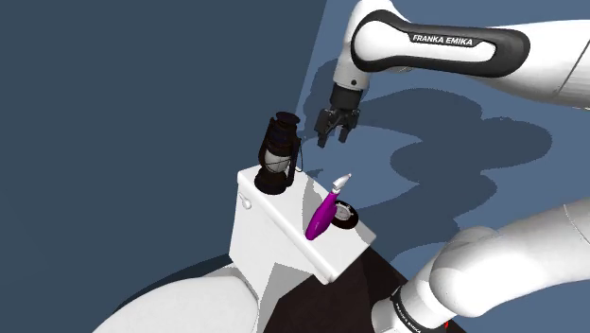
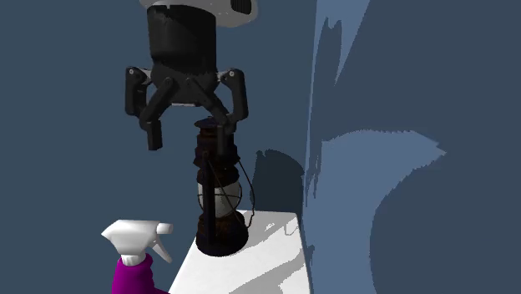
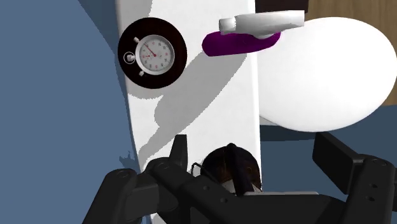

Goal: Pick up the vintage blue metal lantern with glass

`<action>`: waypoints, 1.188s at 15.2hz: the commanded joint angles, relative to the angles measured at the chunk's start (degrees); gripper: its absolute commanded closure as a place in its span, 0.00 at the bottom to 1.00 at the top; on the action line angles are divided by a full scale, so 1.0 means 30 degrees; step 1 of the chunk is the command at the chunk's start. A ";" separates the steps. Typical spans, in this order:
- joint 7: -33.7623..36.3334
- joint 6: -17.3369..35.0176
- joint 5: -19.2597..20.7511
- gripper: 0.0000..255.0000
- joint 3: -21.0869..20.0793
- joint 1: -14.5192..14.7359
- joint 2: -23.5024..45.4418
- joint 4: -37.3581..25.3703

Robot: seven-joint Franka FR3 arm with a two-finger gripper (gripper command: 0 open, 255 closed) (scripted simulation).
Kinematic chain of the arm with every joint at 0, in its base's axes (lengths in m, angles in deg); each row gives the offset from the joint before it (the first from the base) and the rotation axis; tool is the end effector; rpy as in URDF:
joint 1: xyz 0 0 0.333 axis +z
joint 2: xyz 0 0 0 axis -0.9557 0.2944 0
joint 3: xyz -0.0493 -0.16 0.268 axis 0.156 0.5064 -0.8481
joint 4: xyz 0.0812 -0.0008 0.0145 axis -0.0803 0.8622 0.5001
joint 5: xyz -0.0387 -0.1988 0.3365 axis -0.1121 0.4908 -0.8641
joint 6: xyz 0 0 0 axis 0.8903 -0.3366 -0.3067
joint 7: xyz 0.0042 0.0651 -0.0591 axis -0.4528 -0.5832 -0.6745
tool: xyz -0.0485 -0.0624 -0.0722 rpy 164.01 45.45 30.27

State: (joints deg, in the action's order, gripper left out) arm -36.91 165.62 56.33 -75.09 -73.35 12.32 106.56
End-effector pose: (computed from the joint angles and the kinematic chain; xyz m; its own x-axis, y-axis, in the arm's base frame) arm 0.4382 0.0381 0.5402 0.9935 0.0069 -0.1133 0.0054 -0.9999 -0.0141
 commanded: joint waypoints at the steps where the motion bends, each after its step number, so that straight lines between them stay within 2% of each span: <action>1: 0.0334 0.0201 0.0009 0.00 -0.0158 0.0006 0.1758 -0.1485; 10: 0.1470 -0.0686 0.0418 0.00 -0.0425 0.0106 0.9143 -0.9417; 14: 0.1926 -0.1941 0.0662 0.00 -0.0434 0.0293 1.2821 -1.4196; 17: 0.2229 -0.3497 0.0856 0.00 -0.0392 0.0522 1.6103 -1.8922; 18: 0.2238 -0.3568 0.0860 0.00 -0.0383 0.0537 1.6235 -1.9121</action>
State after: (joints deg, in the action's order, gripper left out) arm -30.19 155.36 58.77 -76.28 -71.94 57.32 52.50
